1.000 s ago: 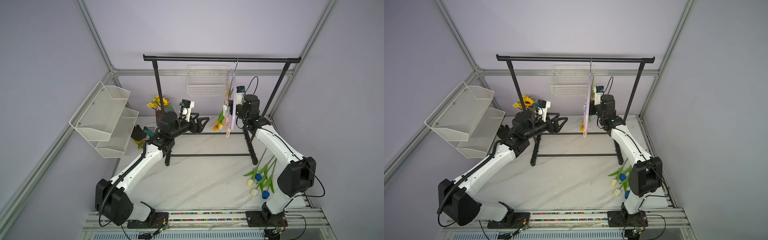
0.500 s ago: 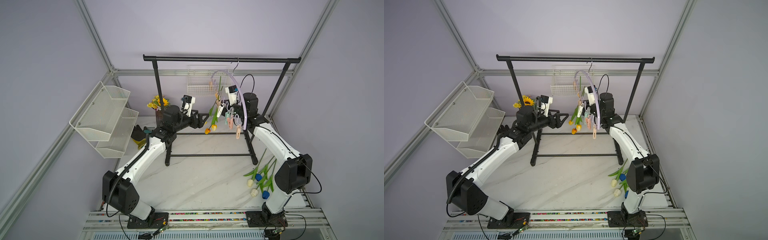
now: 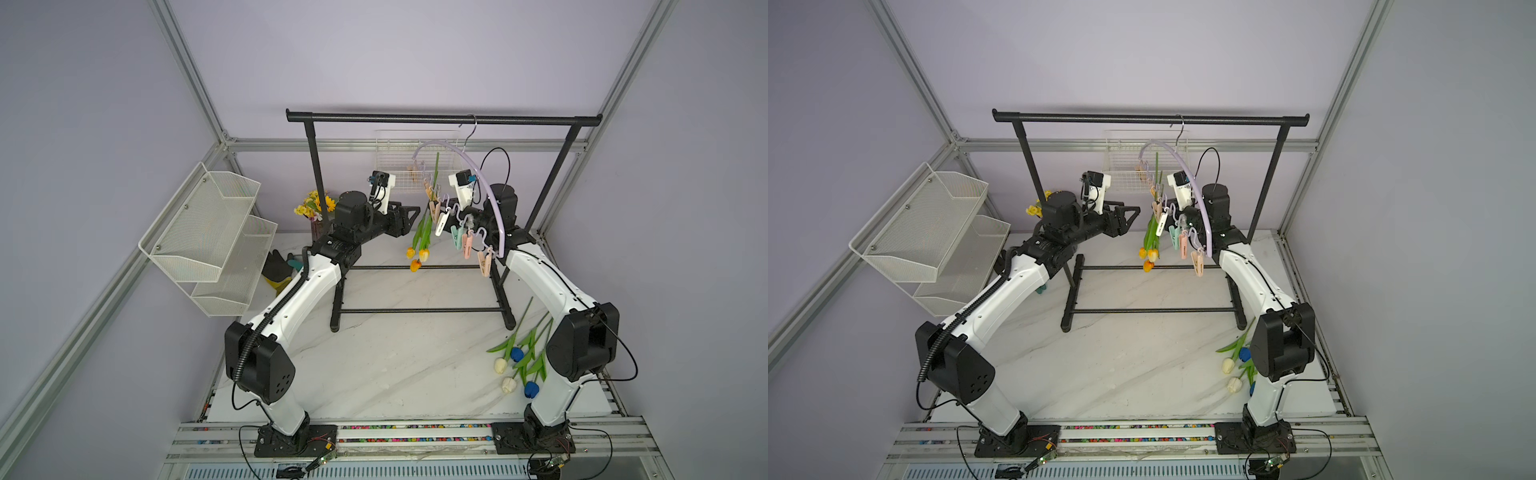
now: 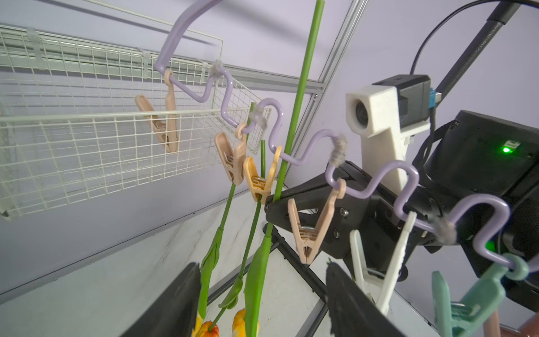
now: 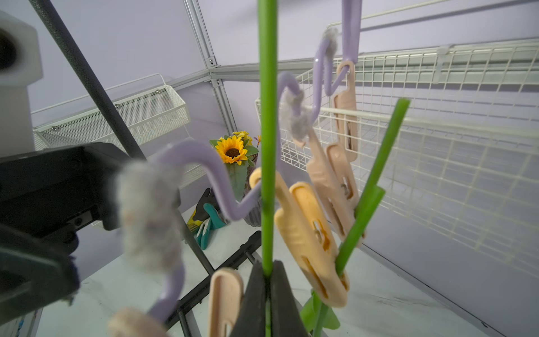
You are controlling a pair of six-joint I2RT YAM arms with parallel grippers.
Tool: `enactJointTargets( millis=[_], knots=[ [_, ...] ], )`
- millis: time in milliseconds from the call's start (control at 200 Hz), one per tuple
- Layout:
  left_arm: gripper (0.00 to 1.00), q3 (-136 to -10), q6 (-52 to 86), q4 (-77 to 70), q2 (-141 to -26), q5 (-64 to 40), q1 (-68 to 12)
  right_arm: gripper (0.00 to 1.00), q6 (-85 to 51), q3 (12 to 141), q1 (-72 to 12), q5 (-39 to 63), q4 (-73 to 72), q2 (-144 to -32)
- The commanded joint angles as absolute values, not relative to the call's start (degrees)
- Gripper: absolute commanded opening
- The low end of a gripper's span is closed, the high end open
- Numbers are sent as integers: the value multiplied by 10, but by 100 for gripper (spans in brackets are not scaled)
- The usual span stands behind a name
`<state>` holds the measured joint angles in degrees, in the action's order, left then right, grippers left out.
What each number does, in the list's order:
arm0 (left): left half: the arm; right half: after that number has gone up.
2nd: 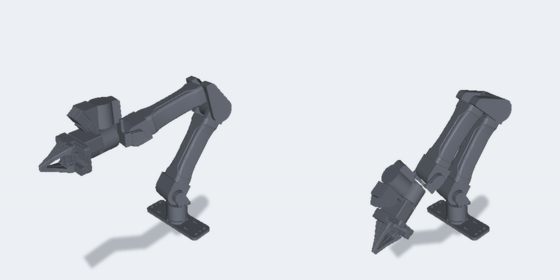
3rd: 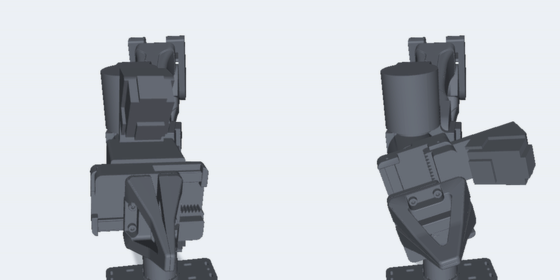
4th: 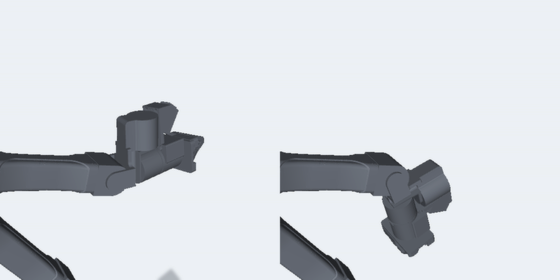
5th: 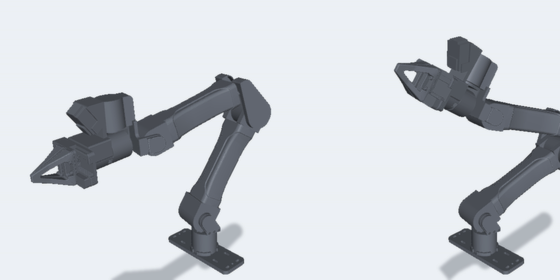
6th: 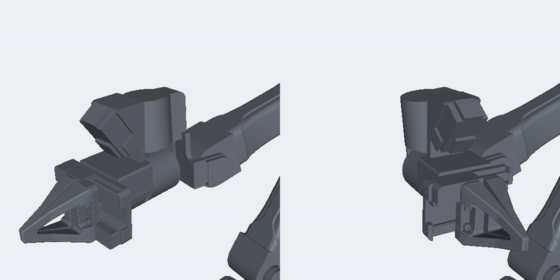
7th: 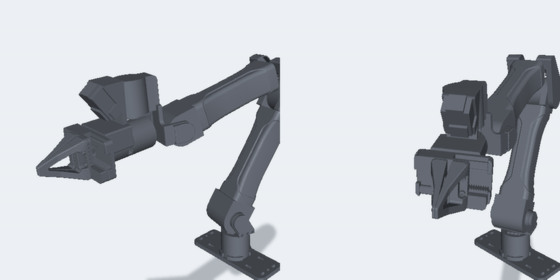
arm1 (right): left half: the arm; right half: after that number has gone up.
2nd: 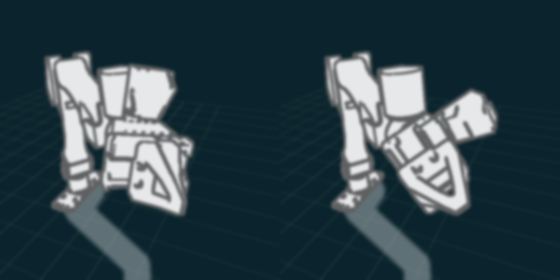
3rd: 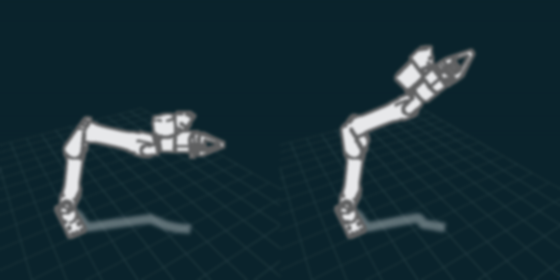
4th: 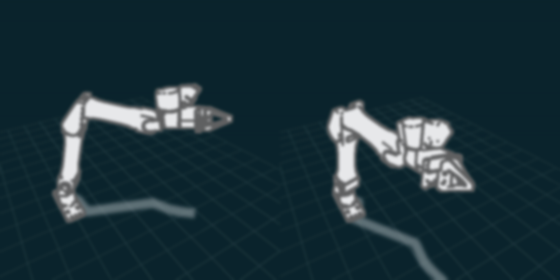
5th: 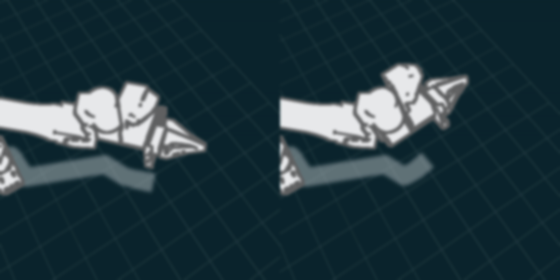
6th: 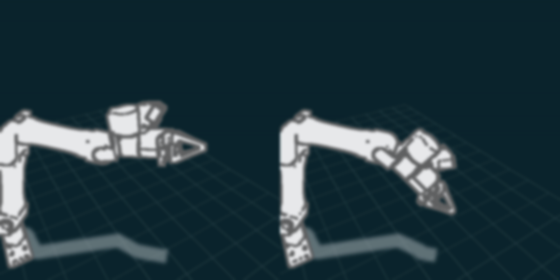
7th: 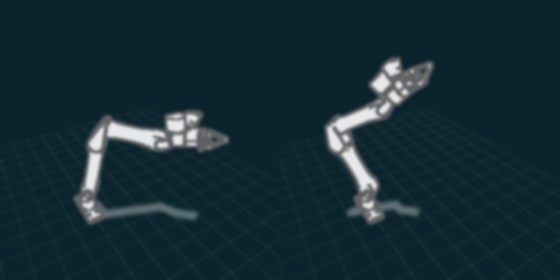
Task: Dry the flowers on a clothes hanger
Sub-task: Open the clamp at the hanger.
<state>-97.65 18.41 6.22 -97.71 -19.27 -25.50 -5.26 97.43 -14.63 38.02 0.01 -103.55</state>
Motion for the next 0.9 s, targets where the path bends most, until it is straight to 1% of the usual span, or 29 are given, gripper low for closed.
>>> enactJointTargets(
  millis=[0,215,415,585,755,895],
  knots=[
    [68,-1013,185,65,-985,-199,-253,0,-71,998,-138,418,-25,-1045],
    [66,-1055,186,72,-1020,-221,-276,0,-89,1004,-132,447,-41,-1054],
    [60,-1089,179,79,-1046,-221,-290,0,-87,1005,-131,443,-41,-1051],
    [61,-1115,177,92,-1066,-201,-302,0,-85,1003,-130,439,-40,-1049],
    [63,-1130,179,96,-1080,-198,-308,0,-85,999,-128,441,-40,-1048],
    [63,-1146,181,102,-1091,-199,-310,0,-86,998,-128,443,-41,-1047]
  ],
)
